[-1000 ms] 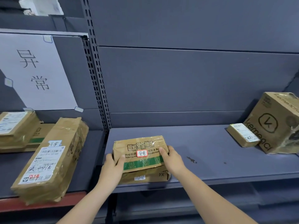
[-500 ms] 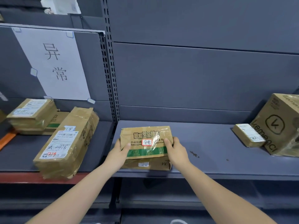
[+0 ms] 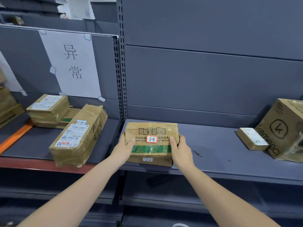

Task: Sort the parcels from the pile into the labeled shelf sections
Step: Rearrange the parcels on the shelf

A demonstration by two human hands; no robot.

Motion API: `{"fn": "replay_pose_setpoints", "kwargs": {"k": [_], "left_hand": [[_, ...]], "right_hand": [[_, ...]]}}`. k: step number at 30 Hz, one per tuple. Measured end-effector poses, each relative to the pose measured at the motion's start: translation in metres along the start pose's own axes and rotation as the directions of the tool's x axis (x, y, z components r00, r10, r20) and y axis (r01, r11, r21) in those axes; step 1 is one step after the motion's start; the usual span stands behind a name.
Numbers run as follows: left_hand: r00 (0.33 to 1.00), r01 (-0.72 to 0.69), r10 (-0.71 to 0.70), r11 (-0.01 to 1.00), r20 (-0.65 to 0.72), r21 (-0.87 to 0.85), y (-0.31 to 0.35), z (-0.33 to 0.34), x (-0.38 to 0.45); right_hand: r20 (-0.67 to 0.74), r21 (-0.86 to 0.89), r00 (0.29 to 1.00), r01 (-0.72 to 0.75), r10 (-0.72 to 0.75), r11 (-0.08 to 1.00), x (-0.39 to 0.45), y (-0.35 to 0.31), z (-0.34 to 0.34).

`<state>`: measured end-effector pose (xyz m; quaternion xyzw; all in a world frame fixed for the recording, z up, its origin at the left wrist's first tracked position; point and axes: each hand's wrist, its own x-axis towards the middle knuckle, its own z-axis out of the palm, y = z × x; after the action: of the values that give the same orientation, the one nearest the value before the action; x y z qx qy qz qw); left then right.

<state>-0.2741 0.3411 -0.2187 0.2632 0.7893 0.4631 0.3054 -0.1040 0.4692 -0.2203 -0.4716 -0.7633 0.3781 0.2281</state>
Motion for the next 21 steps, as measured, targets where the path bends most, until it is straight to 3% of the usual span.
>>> {"fn": "replay_pose_setpoints", "kwargs": {"k": [5,21], "left_hand": [[0.996,-0.086,0.085,0.996,-0.033,-0.021,0.001,0.001,-0.008],[0.984,-0.127,0.122,0.991,-0.129,-0.032,0.013,-0.051,-0.007]], "right_hand": [[-0.06,-0.004,0.995,0.073,-0.073,0.997,-0.012,-0.001,-0.004],[-0.085,0.041,0.99,0.12,-0.117,0.992,-0.008,-0.046,0.024]]}}
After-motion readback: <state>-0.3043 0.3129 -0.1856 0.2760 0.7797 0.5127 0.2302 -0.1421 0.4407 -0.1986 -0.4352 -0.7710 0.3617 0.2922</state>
